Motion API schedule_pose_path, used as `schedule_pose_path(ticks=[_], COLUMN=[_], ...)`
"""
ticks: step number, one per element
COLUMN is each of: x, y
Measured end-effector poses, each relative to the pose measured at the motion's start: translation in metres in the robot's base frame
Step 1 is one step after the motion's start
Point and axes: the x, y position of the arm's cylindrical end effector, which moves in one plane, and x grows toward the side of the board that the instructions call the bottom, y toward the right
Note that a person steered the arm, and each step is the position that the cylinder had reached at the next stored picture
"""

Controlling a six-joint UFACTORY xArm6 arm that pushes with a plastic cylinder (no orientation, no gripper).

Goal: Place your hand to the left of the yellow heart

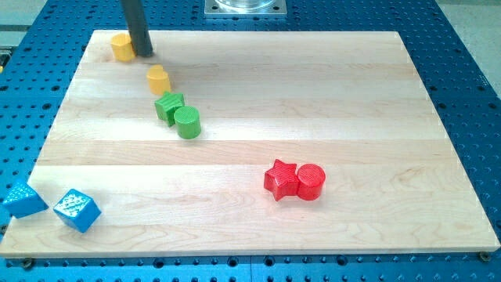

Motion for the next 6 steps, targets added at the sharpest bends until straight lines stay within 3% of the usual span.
schedule_pose_path(ticks=[2,4,6], x=[0.017,0.017,0.069], y=[0.061,0.064,-0.016])
